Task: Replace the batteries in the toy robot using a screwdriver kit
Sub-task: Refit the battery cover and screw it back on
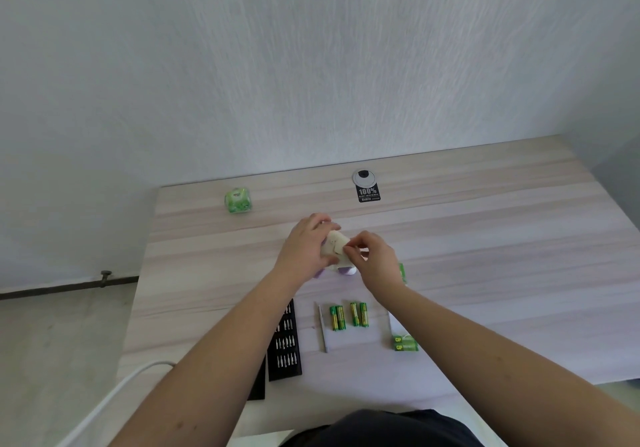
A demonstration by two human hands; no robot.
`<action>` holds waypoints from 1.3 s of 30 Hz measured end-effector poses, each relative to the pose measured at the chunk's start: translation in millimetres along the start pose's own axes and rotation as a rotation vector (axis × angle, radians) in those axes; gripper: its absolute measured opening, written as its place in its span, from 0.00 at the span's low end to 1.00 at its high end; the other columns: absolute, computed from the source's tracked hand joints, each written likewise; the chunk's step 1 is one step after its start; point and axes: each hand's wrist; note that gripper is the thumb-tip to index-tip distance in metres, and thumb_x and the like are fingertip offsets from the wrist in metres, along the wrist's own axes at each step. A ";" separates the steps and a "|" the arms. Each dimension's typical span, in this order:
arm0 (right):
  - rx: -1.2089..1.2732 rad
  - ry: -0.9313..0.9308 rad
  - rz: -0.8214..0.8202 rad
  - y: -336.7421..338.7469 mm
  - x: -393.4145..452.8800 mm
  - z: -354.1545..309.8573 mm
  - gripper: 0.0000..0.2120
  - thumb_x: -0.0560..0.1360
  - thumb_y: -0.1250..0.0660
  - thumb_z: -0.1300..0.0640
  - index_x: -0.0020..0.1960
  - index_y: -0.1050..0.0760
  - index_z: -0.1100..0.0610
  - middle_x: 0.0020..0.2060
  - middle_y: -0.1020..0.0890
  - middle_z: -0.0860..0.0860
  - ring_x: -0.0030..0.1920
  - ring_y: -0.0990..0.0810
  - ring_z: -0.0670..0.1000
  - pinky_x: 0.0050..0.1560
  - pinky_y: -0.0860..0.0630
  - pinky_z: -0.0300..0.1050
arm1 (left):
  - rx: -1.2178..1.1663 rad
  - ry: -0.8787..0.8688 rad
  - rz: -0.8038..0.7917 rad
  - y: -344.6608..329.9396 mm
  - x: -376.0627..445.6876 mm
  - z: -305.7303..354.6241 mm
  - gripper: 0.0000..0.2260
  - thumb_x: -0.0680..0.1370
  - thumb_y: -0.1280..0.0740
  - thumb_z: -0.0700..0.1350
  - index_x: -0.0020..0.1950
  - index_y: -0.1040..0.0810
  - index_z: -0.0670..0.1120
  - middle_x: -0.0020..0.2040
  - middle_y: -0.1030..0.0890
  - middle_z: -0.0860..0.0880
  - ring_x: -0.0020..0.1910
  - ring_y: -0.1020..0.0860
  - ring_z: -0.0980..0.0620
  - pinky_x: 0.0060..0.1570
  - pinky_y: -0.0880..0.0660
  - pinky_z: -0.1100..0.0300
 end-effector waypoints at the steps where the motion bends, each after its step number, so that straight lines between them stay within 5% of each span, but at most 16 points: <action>1: 0.015 -0.017 -0.005 0.2 0.6 -0.6 0.02 0.75 0.32 0.54 0.45 0.24 0.52 0.46 0.20 0.50 0.47 0.21 0.50 0.47 0.22 0.47 | -0.035 0.047 0.031 -0.5 -2.9 -0.4 0.31 0.64 0.21 0.47 0.65 0.26 0.52 0.65 0.31 0.54 0.61 0.29 0.53 0.57 0.33 0.62; 7: 0.165 -0.147 -0.074 1.6 4.8 -3.9 0.08 0.72 0.27 0.53 0.45 0.24 0.54 0.48 0.19 0.50 0.50 0.21 0.48 0.40 0.27 0.34 | -0.223 0.160 0.081 -4.2 -14.5 -1.0 0.42 0.62 0.19 0.47 0.71 0.35 0.50 0.63 0.25 0.54 0.59 0.27 0.55 0.58 0.32 0.62; 12: 0.233 -0.196 -0.072 0.3 7.2 -9.7 0.10 0.71 0.26 0.54 0.46 0.24 0.57 0.46 0.18 0.52 0.46 0.21 0.46 0.39 0.28 0.37 | -0.118 0.128 0.120 -7.1 -13.9 -5.3 0.35 0.62 0.20 0.53 0.65 0.31 0.50 0.58 0.24 0.55 0.61 0.28 0.52 0.70 0.41 0.49; 17: 0.168 -0.163 -0.057 -1.0 6.6 -9.8 0.09 0.73 0.28 0.55 0.48 0.25 0.56 0.47 0.18 0.52 0.47 0.20 0.46 0.33 0.28 0.32 | -0.192 0.127 0.109 -4.5 -10.4 -4.8 0.31 0.62 0.20 0.49 0.60 0.29 0.51 0.53 0.23 0.56 0.53 0.29 0.49 0.55 0.29 0.50; 23: 0.217 -0.185 0.047 -9.0 -4.8 -12.1 0.08 0.75 0.30 0.58 0.50 0.26 0.60 0.46 0.19 0.53 0.30 0.22 0.36 0.27 0.29 0.28 | -0.193 0.109 0.126 -5.6 -12.1 -5.9 0.28 0.62 0.20 0.49 0.57 0.29 0.51 0.51 0.23 0.57 0.50 0.29 0.50 0.52 0.29 0.52; 27: 0.222 -0.211 0.075 -11.4 -7.2 -15.5 0.07 0.75 0.30 0.57 0.48 0.26 0.58 0.46 0.18 0.52 0.29 0.21 0.39 0.27 0.27 0.31 | -0.196 0.116 0.125 -3.5 -13.1 -3.3 0.28 0.62 0.19 0.47 0.57 0.28 0.50 0.45 0.29 0.65 0.49 0.29 0.51 0.51 0.31 0.55; 33: 0.192 -0.197 0.056 -7.6 -7.8 -19.4 0.08 0.75 0.30 0.57 0.47 0.27 0.59 0.45 0.18 0.53 0.30 0.20 0.41 0.26 0.27 0.33 | -0.221 0.118 0.120 -7.9 -11.0 -9.1 0.28 0.63 0.20 0.48 0.57 0.29 0.51 0.50 0.24 0.59 0.49 0.30 0.51 0.52 0.31 0.54; 39: 0.166 -0.193 -0.003 -0.1 -4.8 -21.3 0.08 0.75 0.30 0.58 0.46 0.27 0.62 0.45 0.18 0.55 0.35 0.21 0.44 0.24 0.31 0.28 | -0.297 0.155 0.134 -11.7 -9.8 -8.2 0.14 0.72 0.31 0.50 0.55 0.30 0.54 0.51 0.23 0.62 0.50 0.29 0.54 0.63 0.35 0.45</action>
Point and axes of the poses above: each hand's wrist, its own x-axis towards the middle knuckle, its own y-axis out of the back of the hand, z = x × y
